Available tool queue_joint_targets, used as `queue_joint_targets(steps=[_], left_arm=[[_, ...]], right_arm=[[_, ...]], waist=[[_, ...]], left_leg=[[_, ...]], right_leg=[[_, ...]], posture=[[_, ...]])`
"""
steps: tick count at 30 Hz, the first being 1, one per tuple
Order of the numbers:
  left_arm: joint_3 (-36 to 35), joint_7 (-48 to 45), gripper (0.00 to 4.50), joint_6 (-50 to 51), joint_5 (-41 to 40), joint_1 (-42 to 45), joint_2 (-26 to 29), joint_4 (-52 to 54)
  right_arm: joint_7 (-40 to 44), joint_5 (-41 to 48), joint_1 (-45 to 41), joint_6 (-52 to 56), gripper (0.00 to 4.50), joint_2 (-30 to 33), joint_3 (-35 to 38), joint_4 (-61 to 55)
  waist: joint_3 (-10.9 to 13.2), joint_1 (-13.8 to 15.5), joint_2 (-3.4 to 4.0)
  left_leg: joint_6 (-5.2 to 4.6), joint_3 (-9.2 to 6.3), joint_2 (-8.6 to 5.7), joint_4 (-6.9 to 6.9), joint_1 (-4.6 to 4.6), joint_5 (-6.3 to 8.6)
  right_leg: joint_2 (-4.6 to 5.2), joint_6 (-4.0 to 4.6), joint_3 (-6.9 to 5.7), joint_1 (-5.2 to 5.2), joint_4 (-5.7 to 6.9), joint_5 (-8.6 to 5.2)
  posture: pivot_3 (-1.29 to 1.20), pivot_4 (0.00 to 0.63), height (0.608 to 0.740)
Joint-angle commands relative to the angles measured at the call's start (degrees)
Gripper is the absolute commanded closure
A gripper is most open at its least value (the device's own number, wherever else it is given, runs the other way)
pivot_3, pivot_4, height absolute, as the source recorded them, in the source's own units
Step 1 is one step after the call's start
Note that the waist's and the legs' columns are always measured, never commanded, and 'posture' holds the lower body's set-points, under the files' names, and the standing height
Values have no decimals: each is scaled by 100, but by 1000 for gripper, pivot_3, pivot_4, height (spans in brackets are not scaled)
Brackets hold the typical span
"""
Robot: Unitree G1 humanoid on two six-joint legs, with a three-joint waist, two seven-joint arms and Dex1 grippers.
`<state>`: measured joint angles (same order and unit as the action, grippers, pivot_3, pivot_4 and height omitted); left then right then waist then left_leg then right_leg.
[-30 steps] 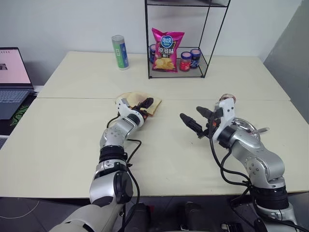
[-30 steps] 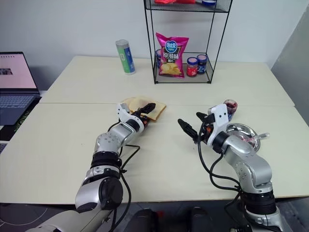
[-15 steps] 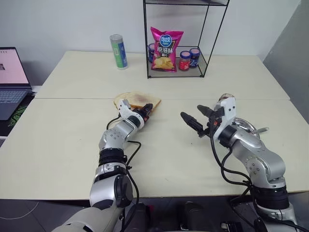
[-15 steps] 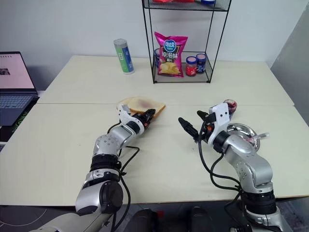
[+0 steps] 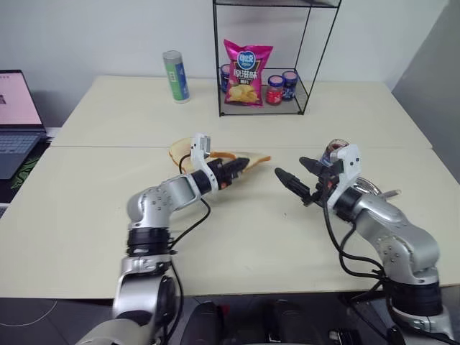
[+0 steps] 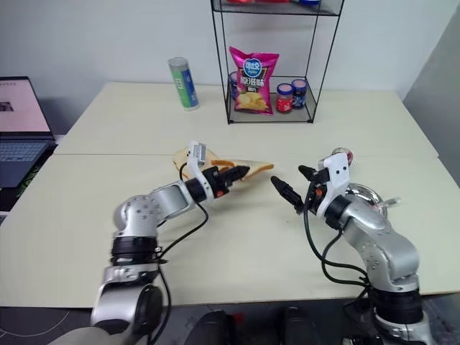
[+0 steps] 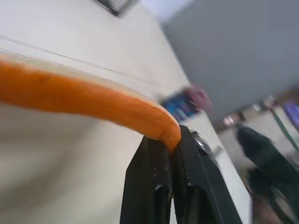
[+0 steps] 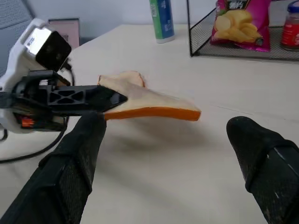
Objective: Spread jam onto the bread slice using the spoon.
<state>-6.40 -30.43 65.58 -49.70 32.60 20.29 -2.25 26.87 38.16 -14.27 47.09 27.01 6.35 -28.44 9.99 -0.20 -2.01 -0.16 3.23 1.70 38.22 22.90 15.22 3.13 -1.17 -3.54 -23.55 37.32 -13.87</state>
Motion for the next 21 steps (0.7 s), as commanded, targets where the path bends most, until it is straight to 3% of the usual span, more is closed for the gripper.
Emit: queue_joint_targets(steps=[1,7,21], left_arm=[[705,-983,4479,364,-44,-426,697,604],[1296,-1554,4479,187,391,-396,1136,366],[2134,-2507,4479,-507,1036,-217,936,359]], right_arm=[[182,477,176,303,0,257,179,-564],[-86,492,249,311,0,118,123,-577],[-168,360,37,192,0,-58,-107,-355]], waist=[[1,-18,2],[3,25,5],[3,42,5]], left_leg=[[12,1,4,-18,-3,-7],[21,-15,7,-25,0,-14],[17,-12,0,-25,9,-12]], right_leg=[[-2,3,1,-1,-14,-2],[-5,-1,-11,-5,-13,-27],[-4,20,-8,-5,-24,-15]], posture=[[0,150,740],[0,150,740],[0,150,740]])
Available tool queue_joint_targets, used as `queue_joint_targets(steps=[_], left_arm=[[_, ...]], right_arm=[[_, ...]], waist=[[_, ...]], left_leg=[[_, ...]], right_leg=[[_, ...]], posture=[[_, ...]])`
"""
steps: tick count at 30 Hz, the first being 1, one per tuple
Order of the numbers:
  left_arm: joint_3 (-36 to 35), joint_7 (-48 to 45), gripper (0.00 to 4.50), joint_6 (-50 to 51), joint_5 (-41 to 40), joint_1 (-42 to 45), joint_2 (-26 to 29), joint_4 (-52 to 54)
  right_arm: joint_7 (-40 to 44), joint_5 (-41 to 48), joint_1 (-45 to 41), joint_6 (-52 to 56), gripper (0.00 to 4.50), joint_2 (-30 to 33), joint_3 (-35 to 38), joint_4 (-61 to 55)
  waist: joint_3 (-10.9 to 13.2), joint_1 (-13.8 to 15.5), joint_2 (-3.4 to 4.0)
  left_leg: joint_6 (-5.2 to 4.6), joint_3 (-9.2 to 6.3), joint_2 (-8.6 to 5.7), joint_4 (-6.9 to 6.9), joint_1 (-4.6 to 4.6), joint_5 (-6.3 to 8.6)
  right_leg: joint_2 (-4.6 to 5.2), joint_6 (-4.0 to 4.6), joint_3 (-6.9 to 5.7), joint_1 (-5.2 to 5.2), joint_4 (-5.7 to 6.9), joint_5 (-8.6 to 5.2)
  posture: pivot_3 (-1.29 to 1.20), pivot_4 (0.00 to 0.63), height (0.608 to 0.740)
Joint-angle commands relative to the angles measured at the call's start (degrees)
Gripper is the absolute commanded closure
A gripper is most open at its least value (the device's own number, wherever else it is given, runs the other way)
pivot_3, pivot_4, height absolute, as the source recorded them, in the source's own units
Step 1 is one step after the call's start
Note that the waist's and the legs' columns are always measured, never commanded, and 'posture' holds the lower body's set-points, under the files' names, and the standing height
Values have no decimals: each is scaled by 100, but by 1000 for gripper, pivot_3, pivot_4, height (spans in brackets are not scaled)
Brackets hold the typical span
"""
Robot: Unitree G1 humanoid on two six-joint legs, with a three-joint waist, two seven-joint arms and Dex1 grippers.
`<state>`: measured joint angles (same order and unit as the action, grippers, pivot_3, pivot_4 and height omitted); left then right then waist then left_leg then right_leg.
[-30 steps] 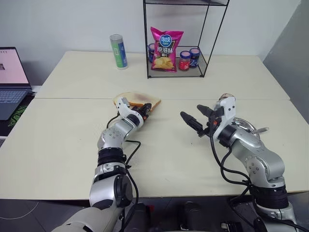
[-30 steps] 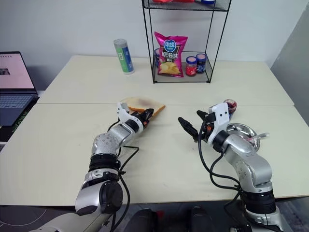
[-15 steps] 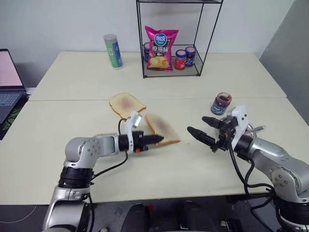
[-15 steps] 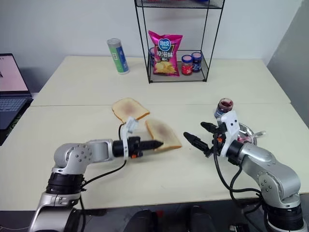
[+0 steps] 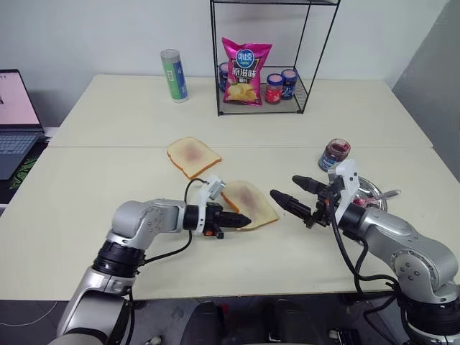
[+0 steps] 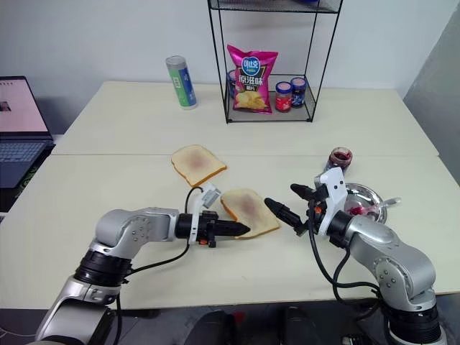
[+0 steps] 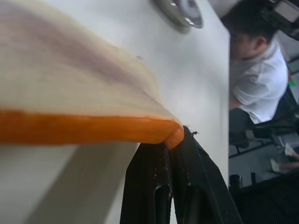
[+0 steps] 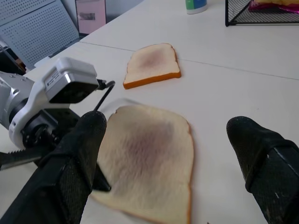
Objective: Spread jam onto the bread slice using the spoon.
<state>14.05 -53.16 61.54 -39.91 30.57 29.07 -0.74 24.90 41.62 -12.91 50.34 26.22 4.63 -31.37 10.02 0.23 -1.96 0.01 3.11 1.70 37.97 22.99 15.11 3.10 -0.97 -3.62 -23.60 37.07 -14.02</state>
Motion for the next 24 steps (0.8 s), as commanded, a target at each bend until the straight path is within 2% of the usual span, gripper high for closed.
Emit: queue_joint_targets(steps=[1,3,4,5,15,20,22,24], left_arm=[[72,-261,4038,-94,66,-30,90,193],[15,-308,3830,-81,106,-63,180,150],[-19,-308,3543,-93,148,-72,237,96],[-53,-298,3501,-114,189,-77,284,47],[-556,-102,1408,-82,332,-264,607,-62],[-714,93,381,-80,402,-379,581,-14],[-676,42,59,-114,397,-495,604,119],[-647,37,59,-117,386,-563,580,217]], right_arm=[[35,11,-96,-142,0,26,69,-54],[35,6,-84,-154,0,26,72,-47],[28,2,-74,-159,0,19,66,-49],[19,0,-66,-162,0,8,59,-53],[20,-32,-63,-240,0,-33,-2,44],[67,-48,-92,-275,0,-19,-20,114],[92,-67,-106,-294,0,-15,-38,152],[112,-79,-122,-310,0,-9,-52,184]], waist=[[0,-1,0],[0,-3,0],[0,-4,0],[0,-7,0],[0,-27,1],[0,-21,0],[0,-21,1],[-1,-23,1]], left_leg=[[0,0,2,0,0,0],[0,-2,5,-1,0,0],[0,-3,6,-1,0,0],[0,-3,6,-1,0,0],[0,-1,8,-1,-1,0],[0,0,5,2,-2,0],[0,0,6,2,-6,-1],[0,0,8,2,-11,-1]], right_leg=[[0,0,0,-1,1,0],[-2,0,-2,-2,2,0],[-2,-1,-2,-2,2,-1],[-2,-5,-2,-3,2,-3],[-1,-18,0,-3,4,-10],[1,-15,0,0,5,-9],[2,-16,1,1,7,-9],[1,-18,2,3,11,-10]], posture=[[0,150,740],[0,150,740],[0,150,740],[0,150,740],[0,150,740],[0,150,740],[0,150,740],[0,150,740]])
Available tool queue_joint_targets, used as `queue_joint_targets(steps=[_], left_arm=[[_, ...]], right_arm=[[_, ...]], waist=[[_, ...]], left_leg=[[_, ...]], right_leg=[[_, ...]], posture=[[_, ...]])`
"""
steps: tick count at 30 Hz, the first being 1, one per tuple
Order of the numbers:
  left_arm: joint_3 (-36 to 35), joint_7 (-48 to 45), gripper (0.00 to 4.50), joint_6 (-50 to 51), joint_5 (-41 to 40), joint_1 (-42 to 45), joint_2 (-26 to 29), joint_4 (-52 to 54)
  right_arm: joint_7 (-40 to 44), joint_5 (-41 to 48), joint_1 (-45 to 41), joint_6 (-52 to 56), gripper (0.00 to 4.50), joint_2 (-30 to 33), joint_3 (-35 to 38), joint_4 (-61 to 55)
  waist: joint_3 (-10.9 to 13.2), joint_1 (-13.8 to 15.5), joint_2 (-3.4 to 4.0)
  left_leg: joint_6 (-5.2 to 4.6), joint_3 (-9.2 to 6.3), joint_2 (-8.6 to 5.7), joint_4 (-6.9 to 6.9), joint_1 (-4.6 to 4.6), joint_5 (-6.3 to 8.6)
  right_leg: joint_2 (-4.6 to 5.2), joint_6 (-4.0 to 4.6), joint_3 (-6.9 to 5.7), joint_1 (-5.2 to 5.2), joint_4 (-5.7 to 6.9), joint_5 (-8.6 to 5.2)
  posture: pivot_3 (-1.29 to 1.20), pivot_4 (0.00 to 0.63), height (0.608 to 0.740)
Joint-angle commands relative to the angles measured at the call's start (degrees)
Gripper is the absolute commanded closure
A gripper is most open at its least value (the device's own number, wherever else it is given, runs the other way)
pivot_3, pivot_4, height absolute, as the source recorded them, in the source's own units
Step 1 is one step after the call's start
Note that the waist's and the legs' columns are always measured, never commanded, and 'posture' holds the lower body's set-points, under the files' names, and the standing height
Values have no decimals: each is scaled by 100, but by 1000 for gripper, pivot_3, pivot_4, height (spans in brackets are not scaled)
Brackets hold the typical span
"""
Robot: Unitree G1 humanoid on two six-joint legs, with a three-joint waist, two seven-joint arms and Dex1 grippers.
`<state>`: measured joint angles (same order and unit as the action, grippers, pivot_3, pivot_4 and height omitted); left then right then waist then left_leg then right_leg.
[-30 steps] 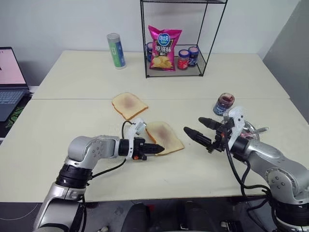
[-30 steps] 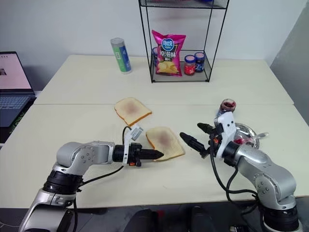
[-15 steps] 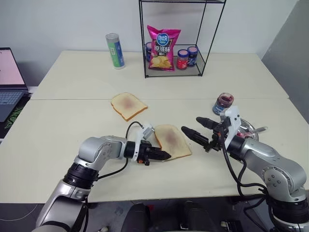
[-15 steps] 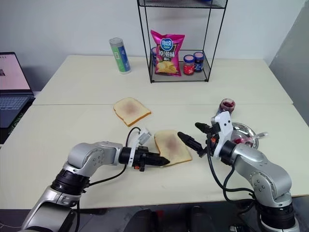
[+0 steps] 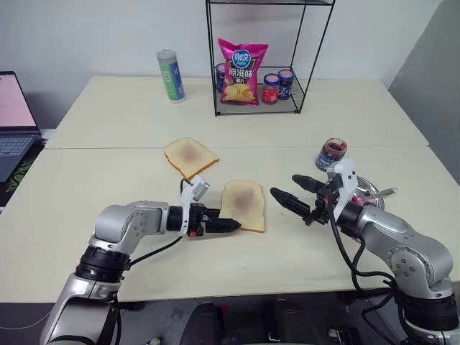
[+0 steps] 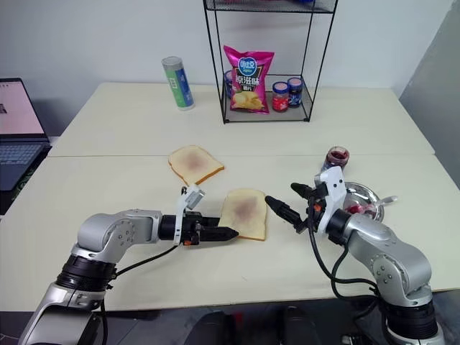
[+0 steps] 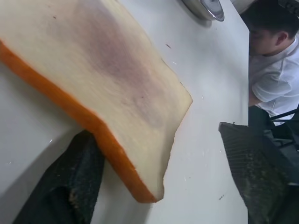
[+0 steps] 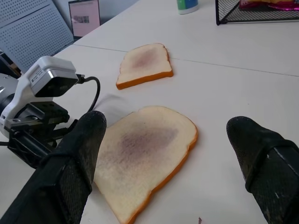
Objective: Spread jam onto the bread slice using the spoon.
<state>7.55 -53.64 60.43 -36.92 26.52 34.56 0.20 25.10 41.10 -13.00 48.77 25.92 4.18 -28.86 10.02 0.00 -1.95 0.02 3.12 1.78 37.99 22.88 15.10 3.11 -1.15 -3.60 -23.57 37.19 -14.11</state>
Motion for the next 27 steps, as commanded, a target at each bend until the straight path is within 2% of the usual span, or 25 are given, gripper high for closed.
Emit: queue_joint_targets(steps=[1,4,8,10,14,17,20,24,27], left_arm=[[44,126,59,-24,120,-149,-23,119],[167,257,59,-83,236,-46,-200,54],[262,242,59,-119,404,-141,15,217],[290,160,59,-176,487,-339,326,433],[1,-152,59,-543,746,-1056,1595,964],[-308,-247,59,-908,734,-1093,1936,1008],[-502,-246,59,-1956,962,-851,1707,1043],[-171,-58,59,-2752,1364,-352,1085,1066],[169,-58,59,-3314,1609,117,446,965]], right_arm=[[102,-33,-131,-161,0,21,-10,-43],[132,-61,-194,-174,0,19,-21,10],[137,-59,-224,-158,0,21,-19,0],[130,-43,-209,-143,0,28,-5,-28],[88,-2,-91,-135,0,38,111,-67],[62,13,-61,-147,0,64,241,-27],[-157,67,6,-136,0,9,620,19],[-551,307,147,-69,0,-100,1213,-32],[-1023,427,368,-73,0,-218,1805,-110]], waist=[[0,0,0],[-3,5,5],[-3,34,4],[-4,24,3],[-6,-83,4],[-9,-99,42],[1,1,53],[2,164,44],[0,179,43]], left_leg=[[1,-1,1,0,-1,0],[1,-2,0,0,-2,-1],[-1,-2,-6,5,-1,-1],[-1,-1,-4,5,-1,-1],[1,7,7,-8,-8,-1],[3,7,21,-16,-12,0],[5,5,13,-6,-7,-2],[5,3,-2,10,7,-3],[-1,7,-14,9,12,-3]], right_leg=[[0,0,-1,0,2,0],[-1,0,-1,1,3,0],[-1,0,-1,5,2,1],[0,3,0,5,1,2],[-3,27,6,0,3,8],[-10,49,0,-8,15,-6],[-5,26,-2,-18,37,-21],[5,23,-1,-21,39,-18],[5,32,2,-11,17,4]], posture=[[0,150,740],[0,150,740],[0,150,740],[0,150,740],[0,150,740],[0,150,740],[0,150,740],[0,150,740],[0,150,740]])
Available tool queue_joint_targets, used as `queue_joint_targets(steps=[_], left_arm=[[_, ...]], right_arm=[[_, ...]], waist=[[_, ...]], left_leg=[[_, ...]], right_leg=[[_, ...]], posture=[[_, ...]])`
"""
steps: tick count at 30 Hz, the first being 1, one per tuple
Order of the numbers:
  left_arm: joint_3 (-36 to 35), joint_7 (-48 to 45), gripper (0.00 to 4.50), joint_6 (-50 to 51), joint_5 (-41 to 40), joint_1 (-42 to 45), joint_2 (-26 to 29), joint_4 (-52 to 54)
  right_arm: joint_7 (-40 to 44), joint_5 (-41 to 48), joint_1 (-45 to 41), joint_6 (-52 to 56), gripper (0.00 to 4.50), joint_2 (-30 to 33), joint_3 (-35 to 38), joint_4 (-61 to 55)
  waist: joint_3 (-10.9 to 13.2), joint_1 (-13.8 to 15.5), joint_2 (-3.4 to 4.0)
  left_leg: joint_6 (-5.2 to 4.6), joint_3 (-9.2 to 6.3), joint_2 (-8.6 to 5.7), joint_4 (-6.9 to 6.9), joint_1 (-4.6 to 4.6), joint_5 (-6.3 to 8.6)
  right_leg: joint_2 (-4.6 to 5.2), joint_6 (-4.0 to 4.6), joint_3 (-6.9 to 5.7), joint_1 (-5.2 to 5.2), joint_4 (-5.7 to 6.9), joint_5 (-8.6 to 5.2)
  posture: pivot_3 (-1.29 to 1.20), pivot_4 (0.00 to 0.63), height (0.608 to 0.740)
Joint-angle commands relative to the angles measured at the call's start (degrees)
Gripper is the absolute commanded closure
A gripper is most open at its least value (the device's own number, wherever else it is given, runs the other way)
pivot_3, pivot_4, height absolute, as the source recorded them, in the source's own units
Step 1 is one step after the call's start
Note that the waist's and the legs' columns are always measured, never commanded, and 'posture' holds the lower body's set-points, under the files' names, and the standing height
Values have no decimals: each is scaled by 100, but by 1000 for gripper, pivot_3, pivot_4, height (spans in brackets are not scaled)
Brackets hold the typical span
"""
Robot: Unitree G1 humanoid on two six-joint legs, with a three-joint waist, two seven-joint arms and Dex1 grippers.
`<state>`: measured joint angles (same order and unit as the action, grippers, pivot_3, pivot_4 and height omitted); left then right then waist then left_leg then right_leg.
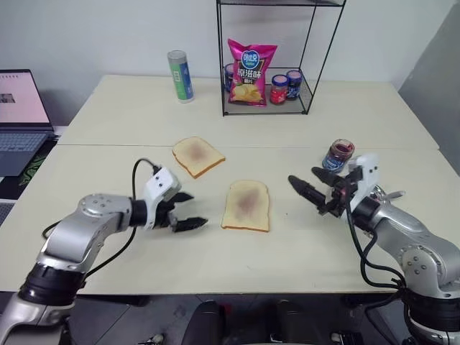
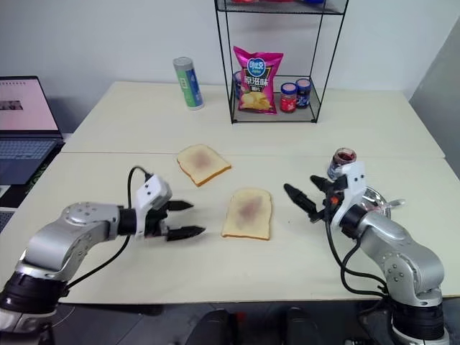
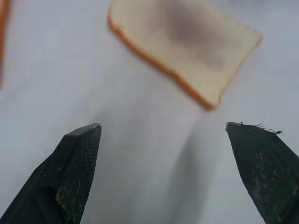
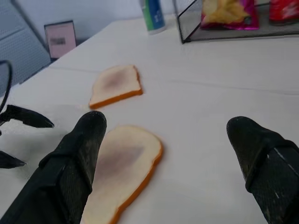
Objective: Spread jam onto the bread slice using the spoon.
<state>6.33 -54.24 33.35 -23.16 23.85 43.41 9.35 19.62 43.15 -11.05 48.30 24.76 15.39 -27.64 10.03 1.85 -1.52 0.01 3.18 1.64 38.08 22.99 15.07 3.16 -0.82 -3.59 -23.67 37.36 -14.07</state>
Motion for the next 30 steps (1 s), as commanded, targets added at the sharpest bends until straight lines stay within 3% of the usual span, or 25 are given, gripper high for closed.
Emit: queue_joint_targets(steps=[1,6,13,23,30], left_arm=[[354,-1,59,-703,251,558,-645,-45],[728,-86,59,-1460,684,1180,-1383,-749],[981,-556,59,-1816,761,1582,-1842,-1264],[964,-1061,59,-2130,917,1766,-1922,-1780],[747,-1145,59,-2445,1004,1924,-1806,-2370]], right_arm=[[-703,281,238,-36,0,-181,904,-268],[-1434,1099,788,-5,0,-423,2116,-468],[-1968,2015,1237,-56,0,-383,2812,-249],[-1894,2379,1098,-331,0,-511,2645,929],[-1751,1762,832,-1037,0,-1003,2189,1610]], waist=[[-1,-37,-1],[-2,-54,-1],[-4,-141,4],[-6,-177,9],[-7,-185,10]], left_leg=[[-1,4,2,-2,0,1],[-3,5,0,-9,5,2],[-2,1,9,-16,-6,2],[-16,13,4,-2,-12,-6],[-16,9,6,-5,-10,-6]], right_leg=[[-1,-4,3,3,-10,4],[-9,-8,1,3,-21,6],[-28,-10,-2,4,-11,5],[-30,-51,18,15,-16,6],[-33,-51,16,14,-17,6]], posture=[[0,150,740],[0,150,740],[0,150,740],[0,150,740],[0,150,740]])
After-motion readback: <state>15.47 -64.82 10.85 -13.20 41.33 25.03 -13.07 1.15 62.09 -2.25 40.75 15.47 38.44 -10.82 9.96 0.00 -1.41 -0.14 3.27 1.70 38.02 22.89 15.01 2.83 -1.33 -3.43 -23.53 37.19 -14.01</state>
